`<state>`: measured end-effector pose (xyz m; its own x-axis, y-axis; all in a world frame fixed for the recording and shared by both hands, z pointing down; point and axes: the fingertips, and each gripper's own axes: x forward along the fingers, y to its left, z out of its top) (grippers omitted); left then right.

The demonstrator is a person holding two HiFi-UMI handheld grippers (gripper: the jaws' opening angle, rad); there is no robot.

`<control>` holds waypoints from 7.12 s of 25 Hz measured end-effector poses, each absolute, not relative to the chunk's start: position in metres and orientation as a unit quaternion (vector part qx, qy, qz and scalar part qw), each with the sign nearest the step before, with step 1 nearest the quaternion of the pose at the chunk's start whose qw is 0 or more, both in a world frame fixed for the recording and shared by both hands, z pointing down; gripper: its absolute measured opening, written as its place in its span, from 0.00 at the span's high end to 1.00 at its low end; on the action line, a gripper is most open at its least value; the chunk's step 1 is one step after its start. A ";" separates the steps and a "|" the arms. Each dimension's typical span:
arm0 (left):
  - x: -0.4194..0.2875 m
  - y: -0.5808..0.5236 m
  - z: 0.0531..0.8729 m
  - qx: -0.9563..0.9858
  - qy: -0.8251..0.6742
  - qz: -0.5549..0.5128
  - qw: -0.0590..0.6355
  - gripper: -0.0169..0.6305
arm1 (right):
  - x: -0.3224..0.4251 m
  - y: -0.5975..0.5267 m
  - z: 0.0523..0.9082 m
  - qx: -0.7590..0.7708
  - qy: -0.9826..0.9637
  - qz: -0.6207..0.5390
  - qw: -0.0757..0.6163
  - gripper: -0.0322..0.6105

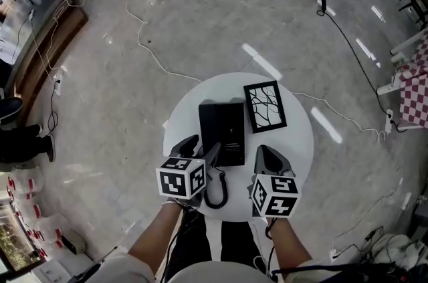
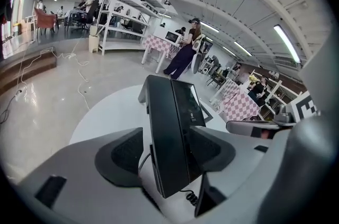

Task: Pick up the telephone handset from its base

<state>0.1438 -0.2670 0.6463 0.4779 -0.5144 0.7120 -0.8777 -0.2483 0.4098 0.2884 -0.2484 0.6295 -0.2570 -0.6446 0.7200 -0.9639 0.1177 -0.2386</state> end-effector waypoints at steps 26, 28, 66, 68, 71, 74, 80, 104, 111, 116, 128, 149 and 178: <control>0.150 -0.271 0.652 0.734 -0.469 0.225 0.436 0.67 | 0.295 -0.238 0.642 0.563 -0.705 0.365 0.230 0.92; 0.150 -0.271 0.652 0.730 -0.475 0.227 0.437 0.67 | 0.293 -0.238 0.642 0.562 -0.706 0.365 0.229 0.92; 0.135 -0.254 0.656 0.740 -0.447 0.205 0.460 0.64 | 0.282 -0.229 0.648 0.558 -0.702 0.383 0.221 0.91; 0.140 -0.254 0.656 0.744 -0.436 0.200 0.465 0.61 | 0.281 -0.229 0.647 0.558 -0.702 0.384 0.219 0.91; 0.145 -0.255 0.658 0.745 -0.431 0.212 0.463 0.61 | 0.281 -0.230 0.647 0.558 -0.702 0.384 0.218 0.92; 0.144 -0.256 0.662 0.742 -0.432 0.231 0.457 0.64 | 0.285 -0.230 0.647 0.562 -0.699 0.384 0.218 0.91; 0.138 -0.256 0.660 0.727 -0.441 0.229 0.474 0.73 | 0.286 -0.230 0.646 0.564 -0.697 0.386 0.217 0.91; 0.140 -0.253 0.598 0.767 -0.392 0.129 0.492 0.84 | 0.274 -0.244 0.604 0.575 -0.711 0.356 0.195 0.91; 0.135 -0.244 0.562 0.779 -0.393 0.118 0.474 0.84 | 0.266 -0.239 0.575 0.575 -0.720 0.335 0.194 0.92; 0.124 -0.245 0.532 0.786 -0.408 0.111 0.451 0.84 | 0.260 -0.244 0.540 0.579 -0.731 0.307 0.189 0.91; 0.111 -0.262 0.445 0.828 -0.414 0.089 0.368 0.84 | 0.258 -0.263 0.451 0.620 -0.736 0.230 0.143 0.92; 0.047 -0.256 0.390 0.870 -0.412 0.078 0.261 0.84 | 0.206 -0.235 0.418 0.672 -0.699 0.212 0.121 0.91; 0.100 -0.230 0.399 0.843 -0.469 0.089 0.246 0.84 | 0.239 -0.225 0.417 0.626 -0.745 0.199 0.117 0.92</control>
<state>0.1003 -0.2295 0.3995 0.5435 -0.7482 0.3804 -0.8354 -0.4382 0.3318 0.2386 -0.2251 0.4174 -0.1881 -0.8864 0.4230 -0.9793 0.1364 -0.1498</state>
